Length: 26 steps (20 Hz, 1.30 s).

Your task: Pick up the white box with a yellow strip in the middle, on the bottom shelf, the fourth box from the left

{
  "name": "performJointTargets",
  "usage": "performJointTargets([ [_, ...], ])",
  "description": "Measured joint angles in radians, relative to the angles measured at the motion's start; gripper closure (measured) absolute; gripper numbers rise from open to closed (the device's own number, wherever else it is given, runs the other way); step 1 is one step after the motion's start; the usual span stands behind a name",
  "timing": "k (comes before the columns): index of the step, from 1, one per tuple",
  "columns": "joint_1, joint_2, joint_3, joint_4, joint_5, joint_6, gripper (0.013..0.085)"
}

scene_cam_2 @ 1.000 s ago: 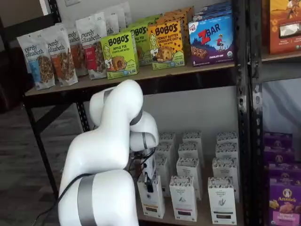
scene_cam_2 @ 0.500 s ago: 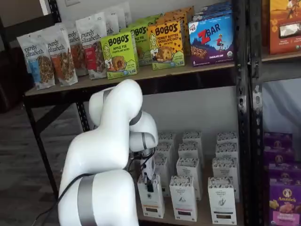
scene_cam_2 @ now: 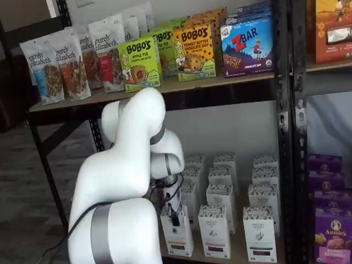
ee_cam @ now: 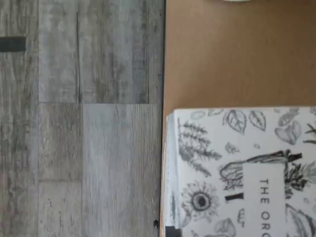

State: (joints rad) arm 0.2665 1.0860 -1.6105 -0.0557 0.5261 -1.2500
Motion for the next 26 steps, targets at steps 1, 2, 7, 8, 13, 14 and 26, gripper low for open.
performJointTargets([
  [1,0.000,-0.003,0.004,-0.001,-0.002,0.001,0.0530],
  [2,0.001,-0.010,0.016,-0.003,-0.006,0.004,0.0530],
  [7,0.008,-0.066,0.107,-0.016,-0.035,0.023,0.0530],
  [8,0.010,-0.078,0.124,-0.017,-0.043,0.025,0.0530],
  [13,0.019,-0.159,0.245,-0.053,-0.098,0.068,0.0530],
  [14,0.021,-0.176,0.264,-0.057,-0.101,0.074,0.0530],
  [26,0.053,-0.368,0.497,-0.081,-0.136,0.129,0.0530],
])
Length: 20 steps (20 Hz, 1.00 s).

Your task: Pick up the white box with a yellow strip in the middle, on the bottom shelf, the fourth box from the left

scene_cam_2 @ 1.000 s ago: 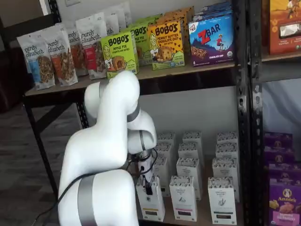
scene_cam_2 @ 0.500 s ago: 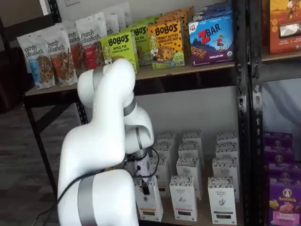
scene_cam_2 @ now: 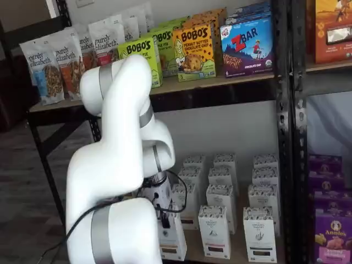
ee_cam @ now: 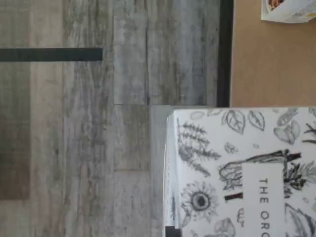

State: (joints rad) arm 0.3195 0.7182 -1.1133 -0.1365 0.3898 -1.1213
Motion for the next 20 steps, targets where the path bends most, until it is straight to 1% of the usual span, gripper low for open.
performJointTargets([
  [7,0.017,-0.117,0.137,-0.012,-0.032,0.029,0.0530],
  [14,0.032,-0.209,0.233,-0.050,-0.043,0.081,0.0530],
  [18,0.040,-0.254,0.270,-0.061,-0.028,0.097,0.0530],
  [20,0.043,-0.279,0.289,-0.080,-0.021,0.118,0.0530],
])
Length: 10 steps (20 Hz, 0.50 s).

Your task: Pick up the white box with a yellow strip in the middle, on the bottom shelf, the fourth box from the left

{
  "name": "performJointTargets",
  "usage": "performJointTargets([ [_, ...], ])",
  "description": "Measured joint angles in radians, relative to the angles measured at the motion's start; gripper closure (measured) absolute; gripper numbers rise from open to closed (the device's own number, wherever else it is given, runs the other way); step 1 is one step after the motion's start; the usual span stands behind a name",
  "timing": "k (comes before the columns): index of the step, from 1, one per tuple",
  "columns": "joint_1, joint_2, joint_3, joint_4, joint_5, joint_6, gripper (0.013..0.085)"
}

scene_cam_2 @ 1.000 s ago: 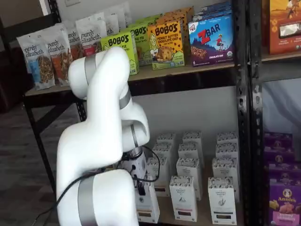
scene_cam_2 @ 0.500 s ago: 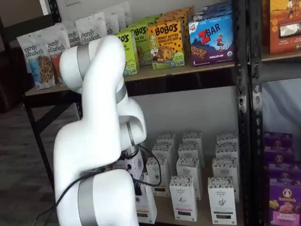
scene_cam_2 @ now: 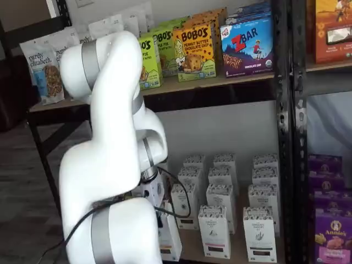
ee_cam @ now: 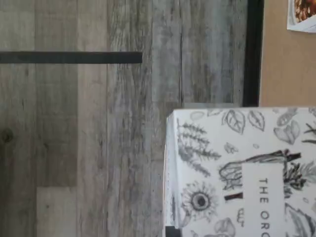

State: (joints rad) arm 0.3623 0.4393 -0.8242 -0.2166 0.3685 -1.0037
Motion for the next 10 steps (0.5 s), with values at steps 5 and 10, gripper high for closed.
performJointTargets([
  [5,0.005,-0.083,0.061,-0.039,0.010,0.039,0.0530],
  [10,0.008,-0.168,0.119,-0.052,0.017,0.052,0.0530],
])
